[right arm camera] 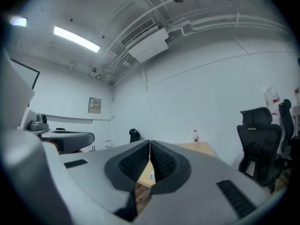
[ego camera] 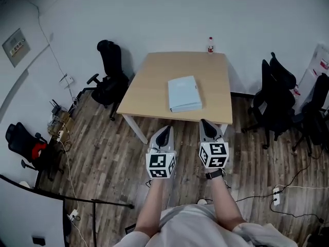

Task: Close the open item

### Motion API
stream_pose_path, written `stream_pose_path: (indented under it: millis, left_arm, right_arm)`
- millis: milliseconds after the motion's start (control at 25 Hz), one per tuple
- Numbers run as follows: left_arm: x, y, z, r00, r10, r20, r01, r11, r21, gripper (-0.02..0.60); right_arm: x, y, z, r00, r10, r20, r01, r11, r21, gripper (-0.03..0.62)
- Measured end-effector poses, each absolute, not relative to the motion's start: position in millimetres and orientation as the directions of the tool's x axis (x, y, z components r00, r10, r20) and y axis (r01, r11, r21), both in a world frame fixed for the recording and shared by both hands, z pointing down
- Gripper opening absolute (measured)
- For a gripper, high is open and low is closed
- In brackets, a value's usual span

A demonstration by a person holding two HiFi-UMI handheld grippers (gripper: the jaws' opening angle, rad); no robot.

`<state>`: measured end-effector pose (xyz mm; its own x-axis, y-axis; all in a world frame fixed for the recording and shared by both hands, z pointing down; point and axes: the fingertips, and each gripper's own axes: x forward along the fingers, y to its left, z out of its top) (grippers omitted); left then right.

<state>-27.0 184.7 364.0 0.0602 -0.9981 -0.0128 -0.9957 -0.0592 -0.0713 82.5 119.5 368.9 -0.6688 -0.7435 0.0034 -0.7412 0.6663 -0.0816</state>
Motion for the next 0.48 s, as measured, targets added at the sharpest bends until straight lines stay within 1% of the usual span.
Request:
stream_pose_path:
  millis: [120, 320, 480]
  left_arm:
    - [-22.1, 176.2, 358.2, 0.040, -0.999, -0.033, -0.997, -0.038, -0.067, 0.009]
    - [5.5, 160.5, 351.6, 0.087, -0.995, -0.044, -0.995, -0.085, -0.054, 0.009]
    - [26.8, 157.2, 352.9, 0.085, -0.996, -0.039, -0.995, -0.082, -0.061, 0.009]
  right_arm:
    - [94.4, 110.3, 363.5, -0.677, -0.736, -0.016, -0.732, 0.676, -0.083, 0.012]
    - [118.2, 97.3, 353.7, -0.685, -0.728, -0.030, -0.725, 0.685, -0.080, 0.012]
    - [138.0, 95.1, 355.0, -0.684, -0.729, -0.028, -0.725, 0.684, -0.083, 0.012]
